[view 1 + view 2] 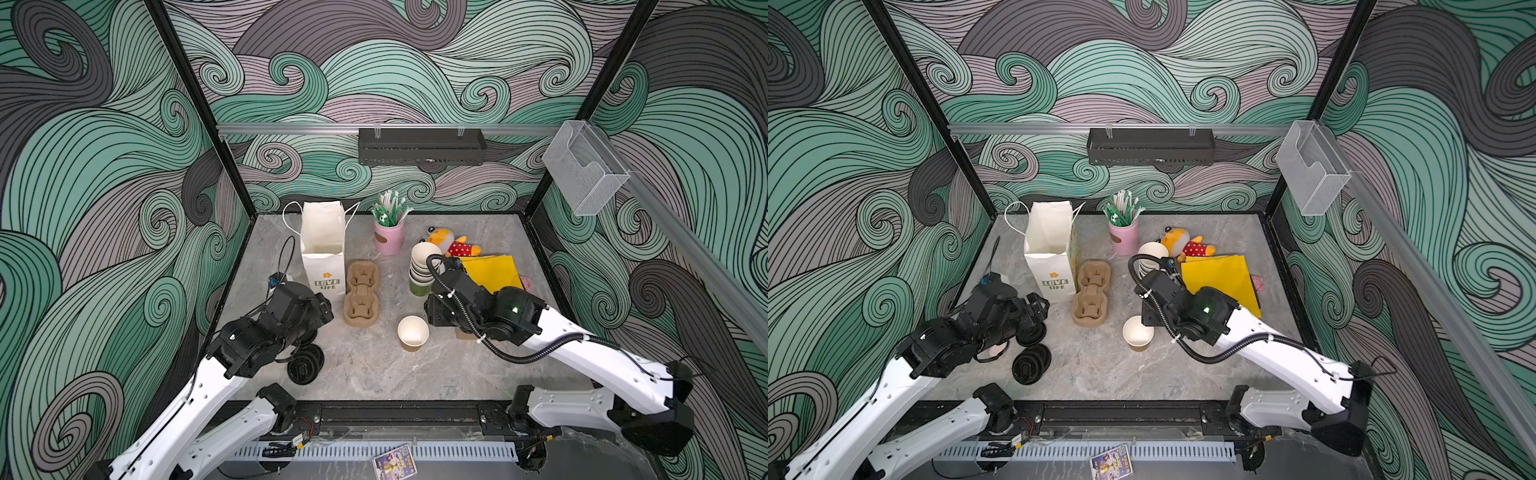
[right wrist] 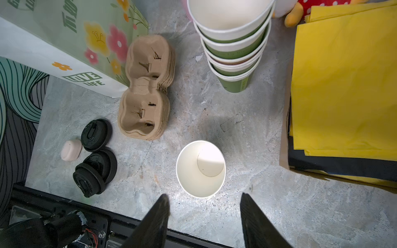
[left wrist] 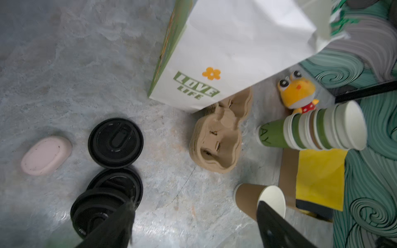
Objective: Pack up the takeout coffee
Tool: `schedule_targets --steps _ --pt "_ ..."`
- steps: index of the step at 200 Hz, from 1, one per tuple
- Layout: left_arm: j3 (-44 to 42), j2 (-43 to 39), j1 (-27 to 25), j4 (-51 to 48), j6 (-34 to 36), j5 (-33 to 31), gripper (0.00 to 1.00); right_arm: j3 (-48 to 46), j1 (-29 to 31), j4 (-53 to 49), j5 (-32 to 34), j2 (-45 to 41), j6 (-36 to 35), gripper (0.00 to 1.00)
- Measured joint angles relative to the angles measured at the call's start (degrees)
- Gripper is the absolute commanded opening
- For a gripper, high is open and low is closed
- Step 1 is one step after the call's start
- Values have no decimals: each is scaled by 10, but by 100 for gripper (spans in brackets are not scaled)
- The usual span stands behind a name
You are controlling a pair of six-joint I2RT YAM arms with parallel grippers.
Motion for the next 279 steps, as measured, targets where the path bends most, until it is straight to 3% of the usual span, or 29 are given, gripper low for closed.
schedule_targets --steps 43,78,99,136,155,186,242,279 --pt "16 92 0 -120 -7 60 89 0 -65 -22 7 -7 -62 59" --pt "-36 91 0 -137 -57 62 92 -38 -84 18 11 -18 -122 61" --pt "-85 57 0 -116 -96 58 92 -68 -84 49 2 -22 -147 74" --pt "-189 -22 0 -38 -146 18 94 -132 -84 125 -27 -56 -183 80" --pt "-195 -35 5 -28 -166 -10 95 -164 -84 160 -37 -85 -198 83" --pt "-195 -17 26 -15 -170 -31 96 -195 -86 199 -35 -129 -214 99" --pt "-192 103 101 16 -152 -22 99 -240 -103 235 -19 -172 -219 99" --pt "-189 92 128 -14 -156 -18 99 -240 -106 233 -13 -168 -205 99"
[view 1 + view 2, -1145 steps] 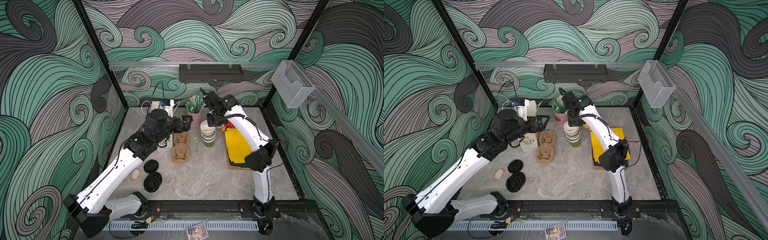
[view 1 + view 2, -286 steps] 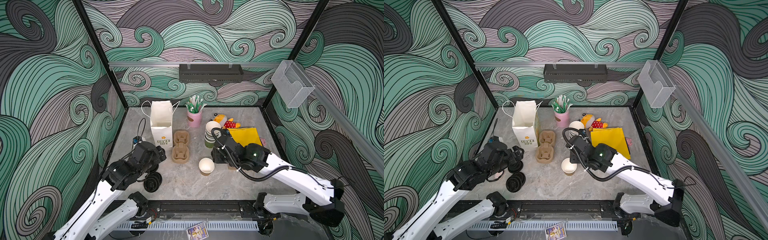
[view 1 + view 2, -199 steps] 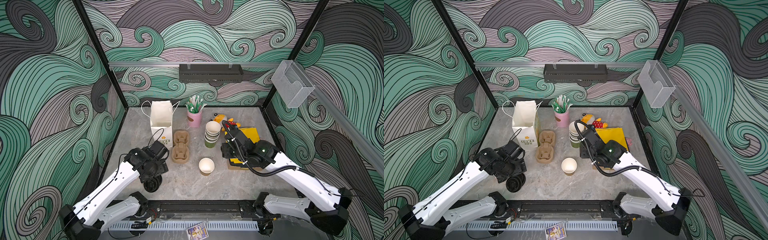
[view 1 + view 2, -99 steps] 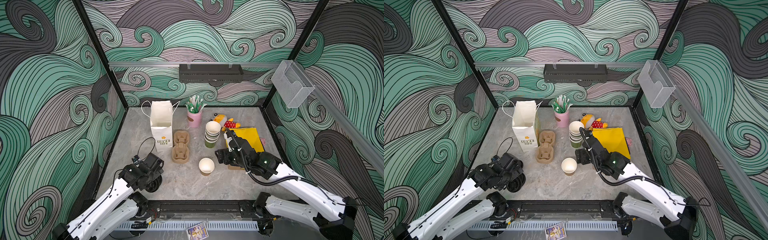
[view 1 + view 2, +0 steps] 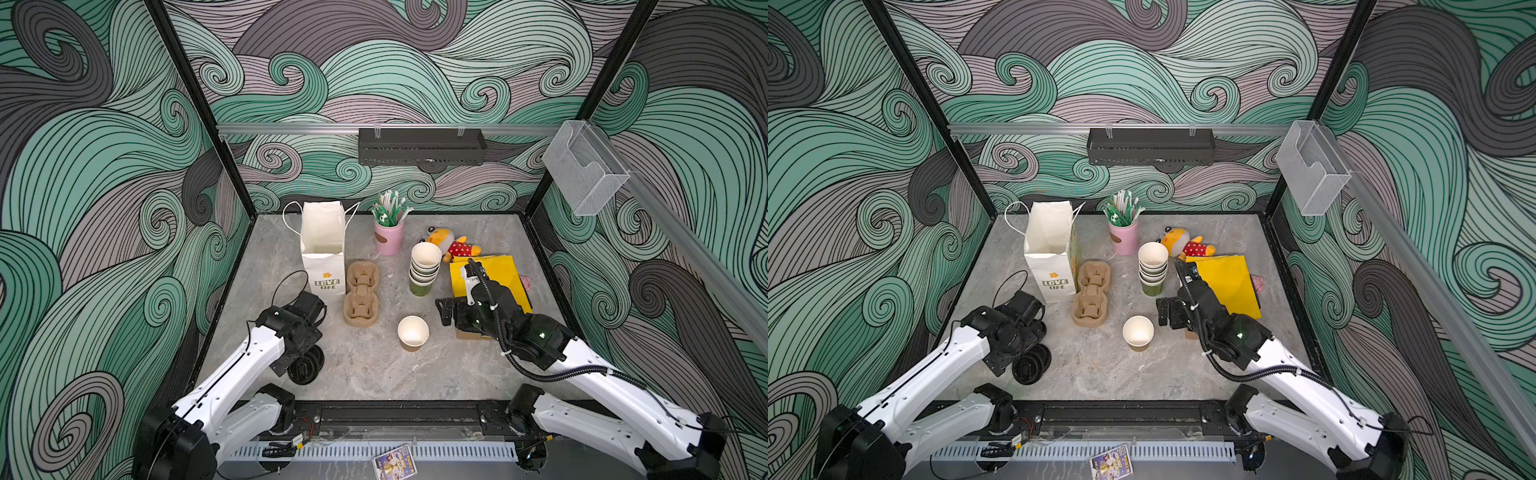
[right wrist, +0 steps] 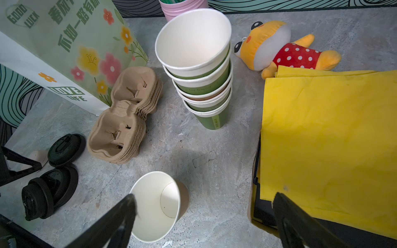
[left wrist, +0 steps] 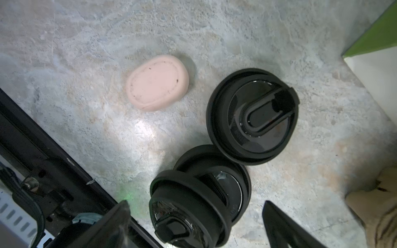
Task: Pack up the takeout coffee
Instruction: 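Grasp a black plastic lid with the left gripper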
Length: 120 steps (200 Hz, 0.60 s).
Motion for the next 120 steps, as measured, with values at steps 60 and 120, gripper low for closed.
schedule_targets --steps 60,120 --pt "-98 -73 45 54 13 95 98 -12 -3 -26 22 -41 40 99" --pt "-110 -99 41 87 35 186 94 -16 -3 -38 25 -58 56 99"
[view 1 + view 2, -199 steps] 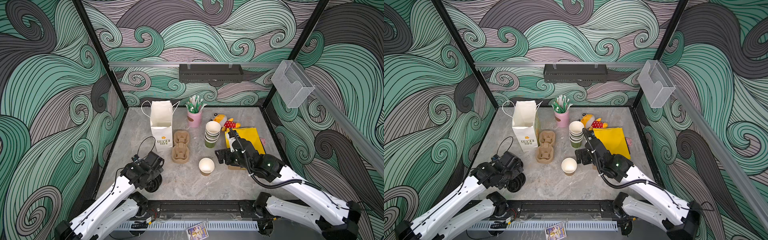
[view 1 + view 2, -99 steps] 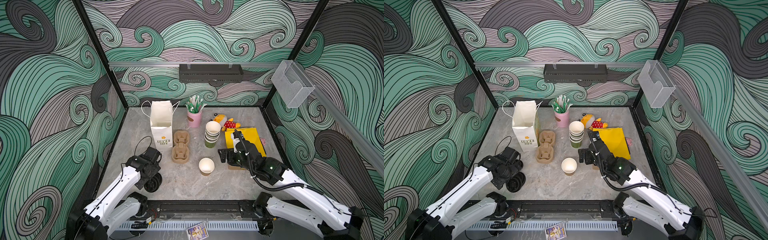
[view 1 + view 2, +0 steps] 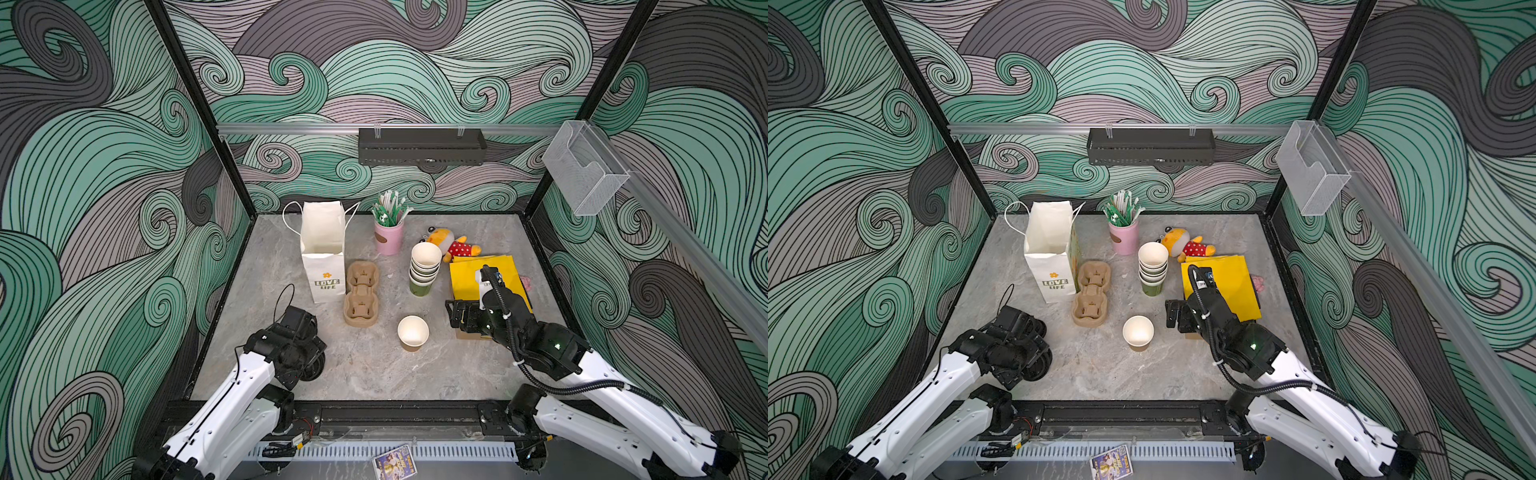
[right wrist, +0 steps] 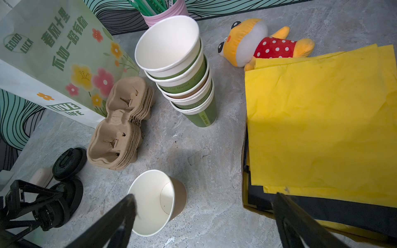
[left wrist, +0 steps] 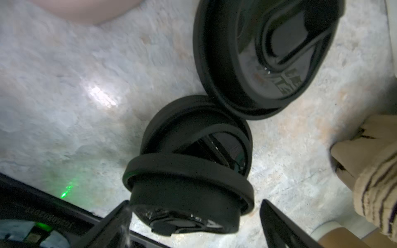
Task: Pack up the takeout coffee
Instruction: 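Grasp a black plastic lid with the left gripper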
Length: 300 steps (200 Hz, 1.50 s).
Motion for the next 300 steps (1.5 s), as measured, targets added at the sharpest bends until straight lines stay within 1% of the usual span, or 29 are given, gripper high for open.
schedule_targets --steps 27,50,76,128,195,265,300 --pt "-10 8 -21 18 15 24 93 0 0 -3 0 0 7 99" --pt "-4 32 -47 26 26 27 90 0 0 -9 0 0 10 99" --pt "16 64 -64 20 34 7 87 0 0 -10 0 0 11 99" --pt "29 72 -80 5 44 -39 86 0 0 -9 -2 22 13 99" --pt "60 129 -118 -3 82 -85 82 0 0 -10 -6 36 20 99" --pt "60 160 -133 -6 96 -110 82 -7 0 -12 -7 20 30 99" --pt "63 173 -136 -5 102 -113 78 -7 0 -13 -7 16 33 99"
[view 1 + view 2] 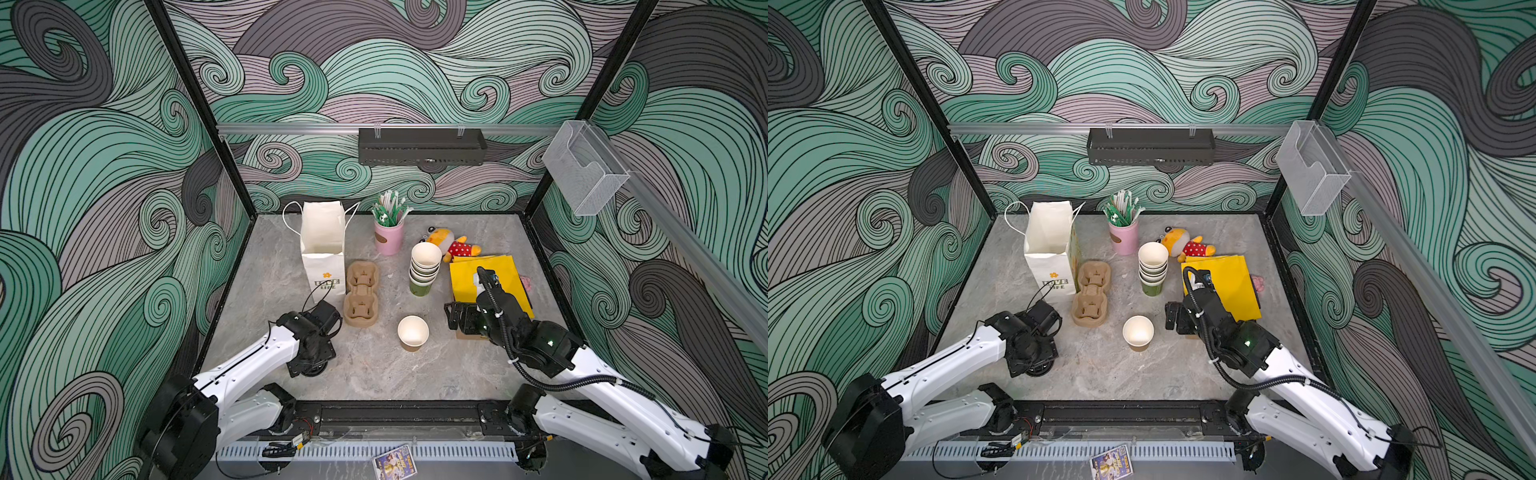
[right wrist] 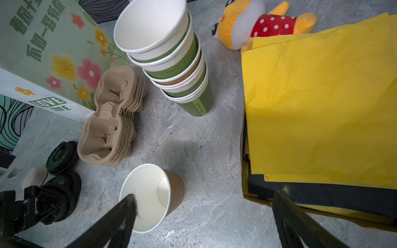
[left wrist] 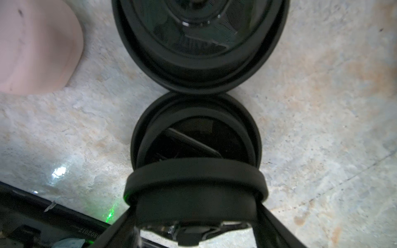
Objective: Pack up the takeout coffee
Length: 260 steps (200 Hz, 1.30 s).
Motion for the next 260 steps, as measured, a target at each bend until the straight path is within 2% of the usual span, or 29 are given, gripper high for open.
schedule_targets --steps 73,91,115,136,160,209,260 --pt "42 -18 -37 -47 9 -8 69 0 0 -4 0 -12 1 99" --pt "57 -26 -66 -67 9 0 68 0 0 -7 1 -14 1 99" --pt "82 -21 -130 -83 5 24 68 0 0 -13 1 -21 0 99" --pt "115 26 -185 -75 7 57 67 0 0 -18 2 -28 -1 99" --pt "150 103 -213 -52 23 90 66 0 0 -27 2 -33 -1 99" --pt "181 210 -216 -9 52 116 66 0 0 -46 2 -54 -1 99" --pt "174 246 -216 24 56 121 69 0 0 -60 5 -63 -3 99"
